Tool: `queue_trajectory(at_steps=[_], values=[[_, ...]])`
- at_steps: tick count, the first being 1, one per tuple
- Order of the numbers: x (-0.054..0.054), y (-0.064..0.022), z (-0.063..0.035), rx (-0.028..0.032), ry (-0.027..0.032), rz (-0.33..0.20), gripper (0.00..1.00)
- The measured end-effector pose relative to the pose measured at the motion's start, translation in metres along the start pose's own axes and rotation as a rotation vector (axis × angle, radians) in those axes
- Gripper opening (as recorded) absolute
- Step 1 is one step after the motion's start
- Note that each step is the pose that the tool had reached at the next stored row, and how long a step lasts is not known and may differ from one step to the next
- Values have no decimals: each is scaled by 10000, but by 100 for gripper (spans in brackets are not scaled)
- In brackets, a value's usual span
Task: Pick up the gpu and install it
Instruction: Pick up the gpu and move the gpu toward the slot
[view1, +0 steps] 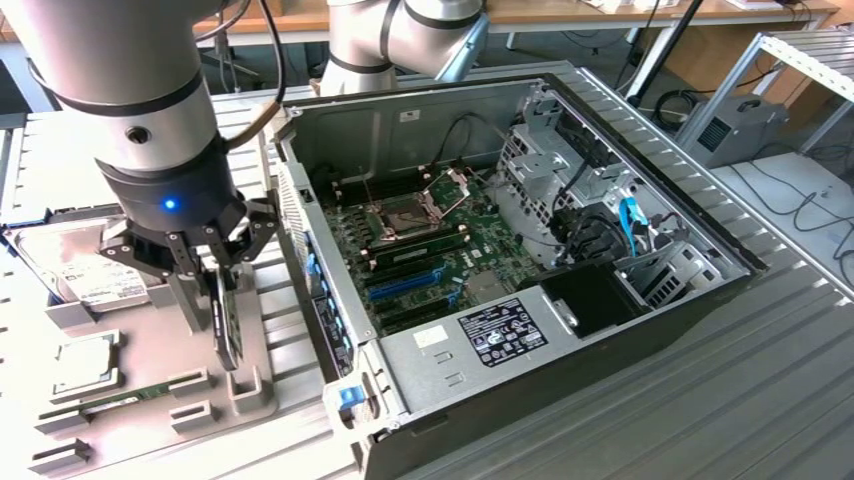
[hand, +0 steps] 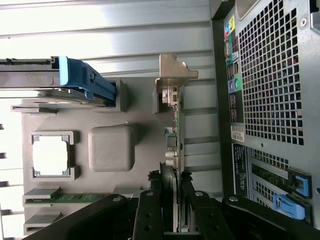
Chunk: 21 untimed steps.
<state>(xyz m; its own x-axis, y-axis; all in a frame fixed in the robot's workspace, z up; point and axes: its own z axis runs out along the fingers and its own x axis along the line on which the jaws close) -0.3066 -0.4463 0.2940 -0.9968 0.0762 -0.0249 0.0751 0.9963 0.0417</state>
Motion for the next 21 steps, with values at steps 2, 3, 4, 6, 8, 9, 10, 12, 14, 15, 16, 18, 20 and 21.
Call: queue_trajectory(at_steps=[2, 3, 4, 6, 8, 9, 10, 12, 14, 15, 16, 18, 20, 21], values=[[0, 0, -4, 0, 0, 0, 26], [0, 0, -7, 0, 0, 0, 26], [0, 0, -9, 0, 1, 0, 26], [0, 1, -14, 0, 0, 0, 26], [0, 1, -18, 1, 1, 0, 26], [0, 1, -21, 1, 1, 0, 26], [-1, 1, -24, 1, 1, 0, 26], [-1, 1, -29, 1, 1, 0, 26], [-1, 1, -34, 0, 0, 0, 26], [-1, 1, -37, 1, 1, 0, 26], [-1, 2, -41, 1, 1, 0, 26], [-1, 2, -46, 0, 0, 0, 26], [-1, 2, -51, 0, 0, 0, 26], [-1, 2, -54, 1, 1, 0, 26]])
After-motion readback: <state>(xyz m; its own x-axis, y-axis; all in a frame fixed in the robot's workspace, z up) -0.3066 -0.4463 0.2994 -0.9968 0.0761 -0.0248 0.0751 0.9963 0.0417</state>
